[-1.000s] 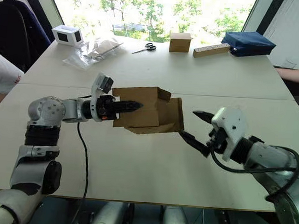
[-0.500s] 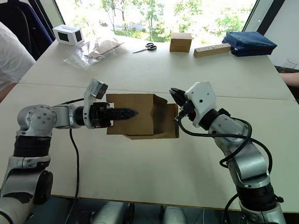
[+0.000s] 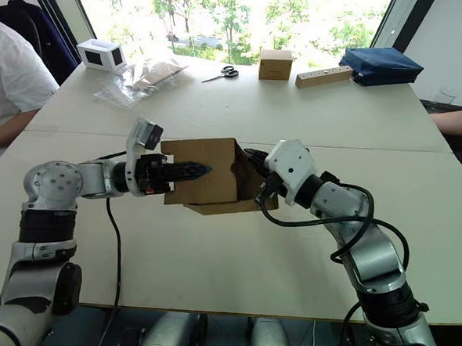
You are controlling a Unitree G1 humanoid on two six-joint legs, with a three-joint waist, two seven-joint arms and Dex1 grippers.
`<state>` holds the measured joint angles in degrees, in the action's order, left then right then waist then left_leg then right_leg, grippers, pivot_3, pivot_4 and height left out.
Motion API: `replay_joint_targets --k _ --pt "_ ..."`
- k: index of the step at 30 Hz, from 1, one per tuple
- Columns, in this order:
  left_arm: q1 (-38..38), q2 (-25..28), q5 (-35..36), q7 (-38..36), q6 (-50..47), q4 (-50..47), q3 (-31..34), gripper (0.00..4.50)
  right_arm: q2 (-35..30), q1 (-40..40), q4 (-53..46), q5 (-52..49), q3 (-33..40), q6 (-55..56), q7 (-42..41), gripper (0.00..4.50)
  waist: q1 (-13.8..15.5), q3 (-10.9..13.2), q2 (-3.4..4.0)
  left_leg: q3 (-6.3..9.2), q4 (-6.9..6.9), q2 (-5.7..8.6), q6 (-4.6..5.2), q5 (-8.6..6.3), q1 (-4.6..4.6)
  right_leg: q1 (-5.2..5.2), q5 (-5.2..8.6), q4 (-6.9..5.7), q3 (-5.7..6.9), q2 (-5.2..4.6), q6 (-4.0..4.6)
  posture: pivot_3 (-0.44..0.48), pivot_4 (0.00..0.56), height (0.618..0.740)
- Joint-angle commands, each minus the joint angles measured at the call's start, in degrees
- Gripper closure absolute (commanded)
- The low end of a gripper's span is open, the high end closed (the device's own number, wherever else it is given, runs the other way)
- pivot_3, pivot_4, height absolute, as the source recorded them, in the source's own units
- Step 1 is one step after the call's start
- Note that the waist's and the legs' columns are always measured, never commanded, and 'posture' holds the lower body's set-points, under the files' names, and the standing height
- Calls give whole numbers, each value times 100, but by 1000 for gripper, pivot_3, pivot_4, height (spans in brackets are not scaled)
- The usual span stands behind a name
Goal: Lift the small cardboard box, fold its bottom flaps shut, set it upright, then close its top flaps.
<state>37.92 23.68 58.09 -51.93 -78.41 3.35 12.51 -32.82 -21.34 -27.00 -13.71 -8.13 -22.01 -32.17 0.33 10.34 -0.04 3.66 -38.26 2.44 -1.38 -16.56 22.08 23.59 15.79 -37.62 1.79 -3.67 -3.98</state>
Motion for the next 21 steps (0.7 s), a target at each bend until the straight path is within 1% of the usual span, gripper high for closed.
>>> replay_joint_targets --k 1,5,12,16,21 --pt "3 -54 291 141 -89 -71 183 4500 49 -139 -222 232 -78 260 -53 4474 1 0 0 0 0 0 0 0 0 0 0 -1 0 0 0 0 150 740" --pt "31 -151 515 330 -243 -34 294 4500 55 -190 -148 574 -237 461 -100 4474 0 0 0 -2 0 0 0 0 0 2 0 -2 -2 0 0 0 150 740" --pt "-29 -179 592 537 -240 -73 282 4500 137 -225 -166 668 -167 497 -144 4474 0 0 0 -2 0 0 -1 0 -1 3 0 -4 -3 1 0 0 150 740" --pt "6 -106 567 584 -164 -4 347 4500 -104 -117 -265 625 161 447 -258 4474 3 0 0 -3 0 0 -1 1 -1 4 0 -4 -4 0 0 0 150 740" --pt "83 -41 611 678 -105 92 504 4500 -570 402 -727 189 1117 60 -466 4474 41 0 -1 -4 0 0 -1 0 1 3 0 -3 -4 0 0 0 150 740"
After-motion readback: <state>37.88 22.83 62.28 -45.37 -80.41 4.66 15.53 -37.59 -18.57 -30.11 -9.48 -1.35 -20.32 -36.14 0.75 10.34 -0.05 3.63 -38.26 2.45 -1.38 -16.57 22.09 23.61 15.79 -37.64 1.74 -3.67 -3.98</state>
